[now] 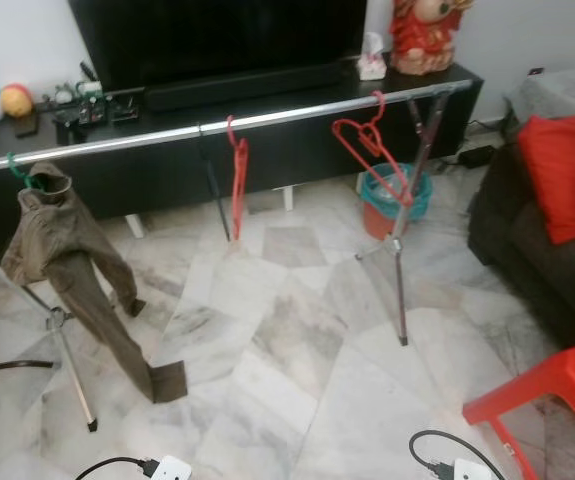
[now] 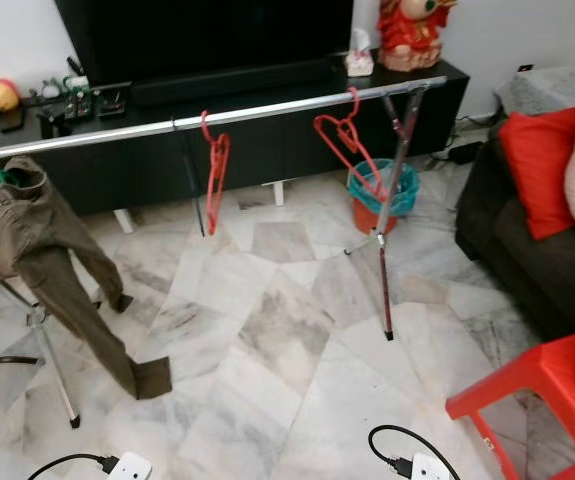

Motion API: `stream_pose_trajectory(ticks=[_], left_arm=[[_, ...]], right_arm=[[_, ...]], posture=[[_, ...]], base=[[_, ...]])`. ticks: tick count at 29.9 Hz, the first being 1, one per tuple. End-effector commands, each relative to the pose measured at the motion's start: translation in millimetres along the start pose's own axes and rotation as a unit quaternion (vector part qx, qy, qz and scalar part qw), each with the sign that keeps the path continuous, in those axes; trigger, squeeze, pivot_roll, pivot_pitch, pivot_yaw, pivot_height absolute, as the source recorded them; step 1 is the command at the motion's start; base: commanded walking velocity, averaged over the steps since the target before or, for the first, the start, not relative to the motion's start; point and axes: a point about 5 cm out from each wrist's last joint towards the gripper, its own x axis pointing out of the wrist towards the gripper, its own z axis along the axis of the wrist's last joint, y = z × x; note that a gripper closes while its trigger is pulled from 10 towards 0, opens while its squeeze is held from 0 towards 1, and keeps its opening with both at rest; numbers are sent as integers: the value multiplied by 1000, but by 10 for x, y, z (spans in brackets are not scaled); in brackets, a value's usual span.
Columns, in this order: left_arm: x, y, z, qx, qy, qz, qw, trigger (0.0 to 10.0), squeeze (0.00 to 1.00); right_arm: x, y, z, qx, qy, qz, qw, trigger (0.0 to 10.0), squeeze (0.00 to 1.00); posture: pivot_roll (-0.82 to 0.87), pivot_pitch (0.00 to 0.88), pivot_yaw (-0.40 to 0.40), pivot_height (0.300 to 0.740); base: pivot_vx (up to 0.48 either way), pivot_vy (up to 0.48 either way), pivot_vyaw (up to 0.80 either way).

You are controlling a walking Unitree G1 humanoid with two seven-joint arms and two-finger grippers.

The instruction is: Hang hanger

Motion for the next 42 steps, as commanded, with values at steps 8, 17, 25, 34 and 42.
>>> stream_pose_trajectory(ticks=[8,17,25,34,42], left_arm=[[-8,23,-30,15,7,3,1000,10000,0],[-8,23,-29,13,6,3,1000,10000,0],[-8,22,-26,12,5,4,1000,10000,0],[-8,21,-30,10,5,5,1000,10000,0],[-7,24,-21,20,4,5,1000,10000,0]], right_arm=[[-7,27,-41,-1,6,3,1000,10000,0],[-9,33,-51,-2,8,4,1000,10000,0],[-8,23,-44,-2,8,4,1000,10000,0],[-11,-10,-51,-3,10,3,1000,10000,0],[-12,-40,-47,-3,10,2,1000,10000,0]], posture=[[-79,9,60,740],[-79,9,60,740],[-79,10,60,740],[-79,10,60,740],[-79,10,61,740]], base=[[0,-286,-756],[0,0,-756],[0,0,-756],[0,0,-757],[0,-45,-756]])
